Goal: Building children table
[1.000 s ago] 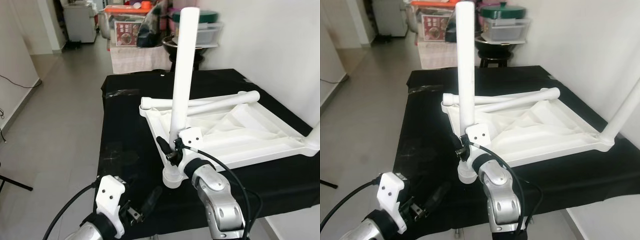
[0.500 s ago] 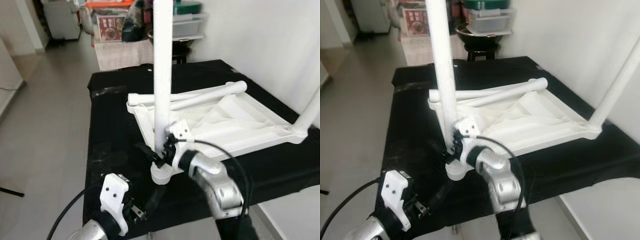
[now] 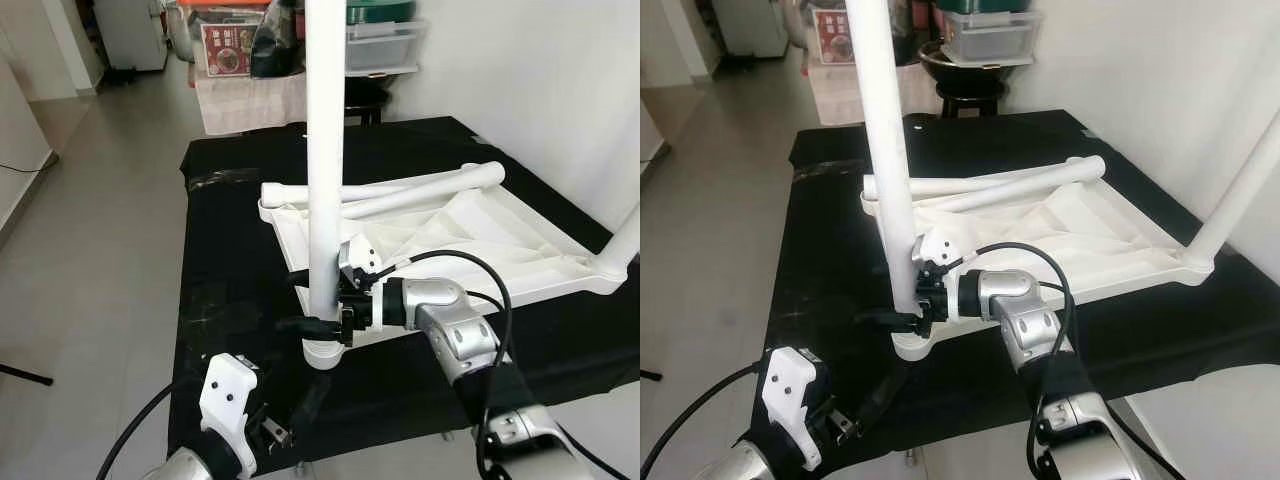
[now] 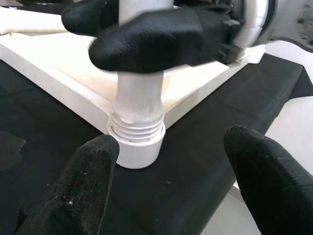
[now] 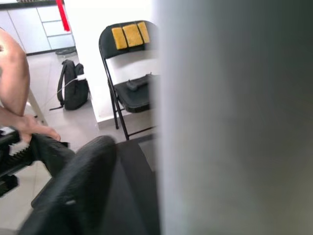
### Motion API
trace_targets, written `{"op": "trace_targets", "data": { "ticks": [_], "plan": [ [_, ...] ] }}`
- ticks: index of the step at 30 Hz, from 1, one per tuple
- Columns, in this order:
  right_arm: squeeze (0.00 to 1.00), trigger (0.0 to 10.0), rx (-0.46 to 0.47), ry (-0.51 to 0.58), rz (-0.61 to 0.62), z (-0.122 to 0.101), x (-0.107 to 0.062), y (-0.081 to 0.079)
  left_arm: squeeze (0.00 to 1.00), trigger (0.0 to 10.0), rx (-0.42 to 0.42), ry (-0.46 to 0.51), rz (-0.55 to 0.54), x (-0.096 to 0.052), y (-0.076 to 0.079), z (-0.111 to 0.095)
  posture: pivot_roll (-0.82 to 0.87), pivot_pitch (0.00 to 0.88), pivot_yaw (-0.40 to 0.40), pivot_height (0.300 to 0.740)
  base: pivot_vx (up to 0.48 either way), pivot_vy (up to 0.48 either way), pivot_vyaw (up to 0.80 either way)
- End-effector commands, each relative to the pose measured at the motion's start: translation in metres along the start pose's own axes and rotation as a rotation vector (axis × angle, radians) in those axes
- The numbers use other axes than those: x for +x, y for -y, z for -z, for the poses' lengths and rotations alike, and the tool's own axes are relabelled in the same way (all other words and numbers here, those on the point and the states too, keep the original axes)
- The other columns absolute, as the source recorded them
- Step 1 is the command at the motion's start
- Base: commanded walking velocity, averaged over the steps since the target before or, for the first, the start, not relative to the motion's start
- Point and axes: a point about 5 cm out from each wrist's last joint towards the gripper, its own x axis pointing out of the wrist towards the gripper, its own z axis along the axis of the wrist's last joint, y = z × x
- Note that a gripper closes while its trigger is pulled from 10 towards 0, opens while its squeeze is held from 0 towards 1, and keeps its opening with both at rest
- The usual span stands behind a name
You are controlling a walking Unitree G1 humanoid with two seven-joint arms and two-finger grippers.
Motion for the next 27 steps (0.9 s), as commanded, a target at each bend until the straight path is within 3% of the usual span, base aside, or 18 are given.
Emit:
{"op": "trace_targets", "data": {
  "ticks": [1,11,13,15,17,18,19,21,24,27],
  "plan": [
    [0.0,0.0,0.003,0.006,-0.048,0.001,0.005,-0.002,0.0,10.0,0.004,-0.01,-0.001,-0.002,0.002,0.0,0.08,0.121,-0.047,0.74,0.0,0.0,0.0],
    [0.0,0.0,0.024,0.017,-0.034,0.007,-0.008,0.004,0.0,10.0,-0.004,-0.012,0.007,-0.003,0.006,-0.001,0.07,0.134,-0.053,0.74,0.0,0.0,0.0],
    [0.0,0.0,0.004,0.016,0.079,0.012,-0.014,0.001,0.0,10.0,-0.005,-0.011,0.005,-0.002,0.006,-0.001,0.06,0.139,-0.072,0.74,0.0,0.0,0.0],
    [0.0,0.0,0.051,-0.011,0.403,0.027,-0.021,-0.004,0.0,10.0,-0.004,-0.009,0.001,-0.003,0.005,-0.002,0.05,0.14,-0.078,0.74,0.0,0.0,0.0],
    [0.0,0.0,0.051,-0.011,0.403,0.027,-0.021,-0.004,0.0,10.0,-0.004,-0.009,0.001,-0.003,0.005,-0.002,0.05,0.14,-0.078,0.74,0.0,0.0,0.0],
    [0.0,0.0,0.107,-0.069,0.807,0.045,-0.028,-0.024,0.0,10.0,-0.002,-0.006,-0.005,-0.004,0.002,-0.003,0.02,0.148,-0.058,0.74,0.0,0.0,0.0],
    [0.0,0.0,0.107,-0.069,0.807,0.045,-0.028,-0.024,0.0,10.0,-0.002,-0.006,-0.005,-0.004,0.002,-0.003,0.02,0.148,-0.058,0.74,0.0,0.0,0.0],
    [0.0,0.0,0.075,-0.108,1.048,0.047,-0.033,-0.056,0.0,10.0,0.002,-0.005,-0.005,-0.004,-0.002,-0.003,0.01,0.144,-0.048,0.74,0.0,0.0,0.0],
    [0.0,0.0,0.042,-0.076,1.051,0.04,-0.029,-0.048,0.0,10.0,0.002,-0.01,0.0,-0.002,-0.006,-0.002,0.0,0.118,-0.04,0.74,0.0,0.0,0.0],
    [0.0,0.0,0.077,-0.077,0.993,0.042,-0.019,-0.041,0.0,10.0,0.008,-0.013,0.013,0.001,-0.006,-0.001,0.02,0.113,-0.058,0.74,0.0,0.0,0.0]
  ]
}}
